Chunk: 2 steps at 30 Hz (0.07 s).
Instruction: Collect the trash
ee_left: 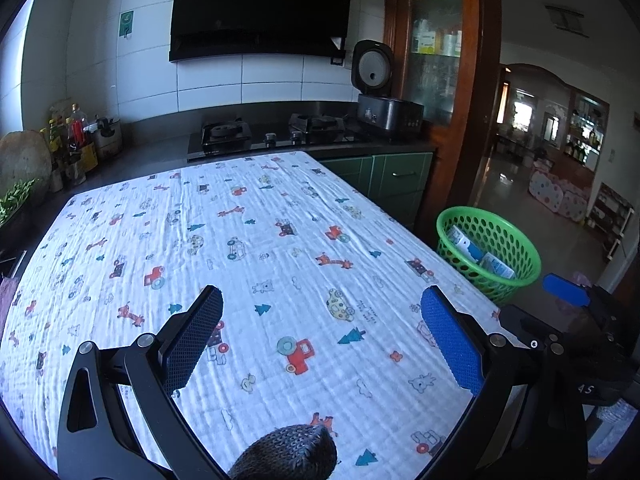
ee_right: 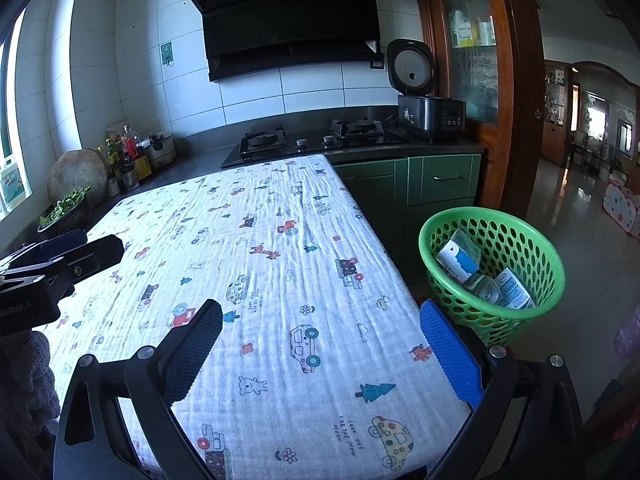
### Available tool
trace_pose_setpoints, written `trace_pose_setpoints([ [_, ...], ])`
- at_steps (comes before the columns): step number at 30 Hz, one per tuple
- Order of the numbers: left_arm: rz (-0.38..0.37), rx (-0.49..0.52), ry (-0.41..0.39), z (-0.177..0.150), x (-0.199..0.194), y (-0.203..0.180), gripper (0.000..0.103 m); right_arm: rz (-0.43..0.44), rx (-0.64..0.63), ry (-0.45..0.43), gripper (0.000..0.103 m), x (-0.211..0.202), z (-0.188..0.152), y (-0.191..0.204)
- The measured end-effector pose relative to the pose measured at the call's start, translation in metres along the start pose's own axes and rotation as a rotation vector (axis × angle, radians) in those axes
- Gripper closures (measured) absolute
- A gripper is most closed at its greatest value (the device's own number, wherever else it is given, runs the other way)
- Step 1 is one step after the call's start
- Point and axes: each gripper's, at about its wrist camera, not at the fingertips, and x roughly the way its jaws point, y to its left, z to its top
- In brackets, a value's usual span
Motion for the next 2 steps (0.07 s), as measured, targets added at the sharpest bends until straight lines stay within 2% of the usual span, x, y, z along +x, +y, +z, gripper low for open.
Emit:
trace_pose_setpoints([
  [2, 0.001, -0.003, 0.003, 0.0, 0.0003, 0.0007, 0.005, 0.001, 0.0, 0.001, 0.007, 0.0001, -0.0004, 0.0001],
])
